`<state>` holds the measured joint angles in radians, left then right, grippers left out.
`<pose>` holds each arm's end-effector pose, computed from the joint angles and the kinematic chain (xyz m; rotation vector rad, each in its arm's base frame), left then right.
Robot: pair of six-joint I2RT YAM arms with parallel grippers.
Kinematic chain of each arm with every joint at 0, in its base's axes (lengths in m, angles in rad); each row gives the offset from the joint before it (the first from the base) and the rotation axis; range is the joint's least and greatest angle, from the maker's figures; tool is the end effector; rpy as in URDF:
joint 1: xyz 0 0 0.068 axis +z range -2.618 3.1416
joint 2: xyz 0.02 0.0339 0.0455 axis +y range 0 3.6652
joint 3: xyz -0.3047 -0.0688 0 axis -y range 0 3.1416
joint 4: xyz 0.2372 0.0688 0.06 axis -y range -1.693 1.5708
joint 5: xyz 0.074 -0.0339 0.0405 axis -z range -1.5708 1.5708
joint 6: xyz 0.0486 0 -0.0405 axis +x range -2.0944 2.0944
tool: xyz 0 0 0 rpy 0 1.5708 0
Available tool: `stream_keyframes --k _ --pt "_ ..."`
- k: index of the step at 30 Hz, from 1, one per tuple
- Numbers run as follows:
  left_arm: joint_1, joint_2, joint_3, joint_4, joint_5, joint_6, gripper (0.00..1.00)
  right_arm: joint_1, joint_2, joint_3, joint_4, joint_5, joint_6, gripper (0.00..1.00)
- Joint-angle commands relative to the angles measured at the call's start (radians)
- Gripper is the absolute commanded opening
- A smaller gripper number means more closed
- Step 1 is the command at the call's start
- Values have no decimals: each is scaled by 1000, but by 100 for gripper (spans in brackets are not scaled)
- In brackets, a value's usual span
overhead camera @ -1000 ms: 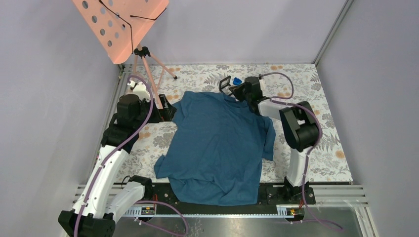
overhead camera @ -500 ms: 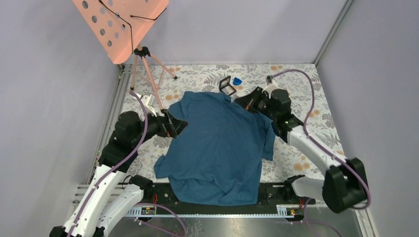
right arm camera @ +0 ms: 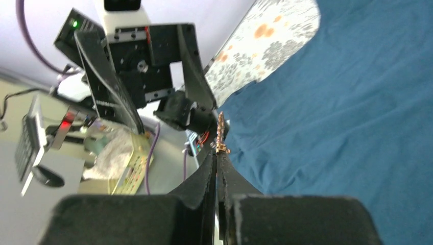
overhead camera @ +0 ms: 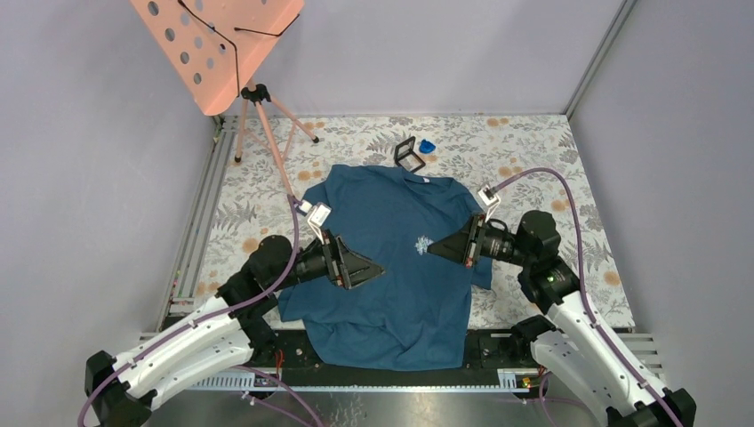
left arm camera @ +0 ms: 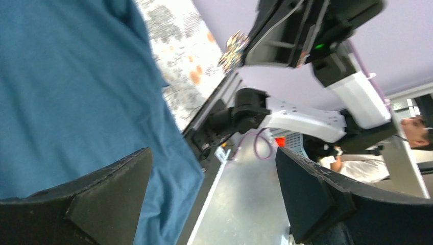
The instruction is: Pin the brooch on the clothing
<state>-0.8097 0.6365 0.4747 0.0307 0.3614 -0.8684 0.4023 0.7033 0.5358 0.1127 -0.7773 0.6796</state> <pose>0.0822 -0.1112 0.3000 0.2526 1.9402 -1.4961 0.1154 0.0862 0.3242 -0.4170 1.7719 1.4231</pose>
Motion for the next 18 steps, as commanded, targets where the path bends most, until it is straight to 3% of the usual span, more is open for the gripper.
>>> stream_keyframes --k 1,13,18 --pt "-45 23 13 257 -38 -73 96 17 -8 -29 113 -158 78 0" --pt "-131 121 46 294 -59 -70 85 134 85 12 254 -200 142 0" --pt "-138 124 45 298 -65 -75 68 169 127 25 300 -209 161 0"
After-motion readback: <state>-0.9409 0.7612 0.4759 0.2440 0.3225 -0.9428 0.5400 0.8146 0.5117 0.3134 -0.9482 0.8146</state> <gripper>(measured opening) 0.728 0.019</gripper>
